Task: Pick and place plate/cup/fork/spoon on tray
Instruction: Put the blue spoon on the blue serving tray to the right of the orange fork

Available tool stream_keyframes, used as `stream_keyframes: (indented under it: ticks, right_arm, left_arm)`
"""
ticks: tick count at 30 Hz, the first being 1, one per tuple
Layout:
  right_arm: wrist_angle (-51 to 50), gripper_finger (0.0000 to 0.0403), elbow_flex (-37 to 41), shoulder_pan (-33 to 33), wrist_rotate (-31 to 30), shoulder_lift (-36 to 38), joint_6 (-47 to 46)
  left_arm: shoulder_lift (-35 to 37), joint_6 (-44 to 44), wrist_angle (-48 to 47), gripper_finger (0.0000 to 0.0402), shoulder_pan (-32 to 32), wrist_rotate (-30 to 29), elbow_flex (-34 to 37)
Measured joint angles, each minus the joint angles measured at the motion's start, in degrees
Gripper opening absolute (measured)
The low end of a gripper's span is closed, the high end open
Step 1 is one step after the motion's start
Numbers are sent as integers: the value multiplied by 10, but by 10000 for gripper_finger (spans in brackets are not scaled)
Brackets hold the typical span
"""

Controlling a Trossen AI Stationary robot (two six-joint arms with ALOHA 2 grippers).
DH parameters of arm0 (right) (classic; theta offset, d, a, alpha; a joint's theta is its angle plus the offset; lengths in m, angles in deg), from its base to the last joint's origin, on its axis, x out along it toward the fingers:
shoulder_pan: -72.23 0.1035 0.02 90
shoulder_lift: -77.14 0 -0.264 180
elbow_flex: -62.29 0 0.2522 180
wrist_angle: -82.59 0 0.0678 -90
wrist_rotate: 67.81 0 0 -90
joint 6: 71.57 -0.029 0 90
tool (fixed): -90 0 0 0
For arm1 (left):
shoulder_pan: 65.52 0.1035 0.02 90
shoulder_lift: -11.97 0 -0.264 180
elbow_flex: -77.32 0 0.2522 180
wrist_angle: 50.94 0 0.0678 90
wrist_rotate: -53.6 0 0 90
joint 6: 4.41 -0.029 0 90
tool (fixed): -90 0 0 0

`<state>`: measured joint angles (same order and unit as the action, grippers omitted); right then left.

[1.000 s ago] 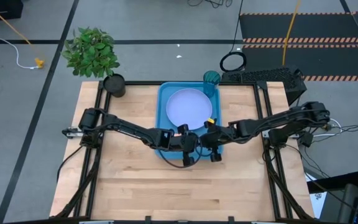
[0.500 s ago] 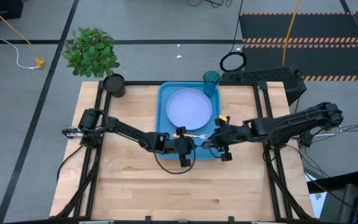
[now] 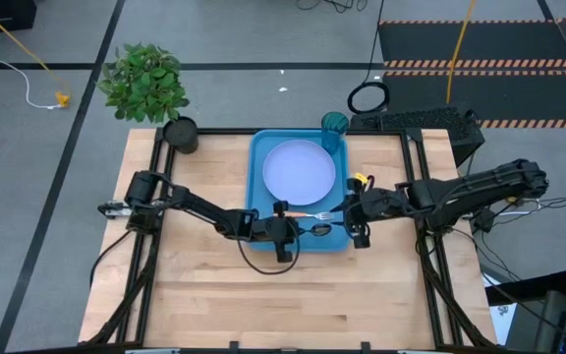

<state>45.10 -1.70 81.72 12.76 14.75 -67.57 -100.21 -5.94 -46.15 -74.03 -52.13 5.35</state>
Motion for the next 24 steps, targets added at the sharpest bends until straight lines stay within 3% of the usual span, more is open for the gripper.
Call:
stream_keyframes:
  ticks: [10,18,24]
  right_arm:
    - [32,128,0,0,2,0,14]
    - [27,128,0,0,2,0,22]
    - [29,128,0,0,2,0,27]
  left_arm:
    - [-57,-26,72,9,19,38,-4]
    - [-59,-27,71,12,32,41,-3]
    - [-65,-41,68,13,48,75,-4]
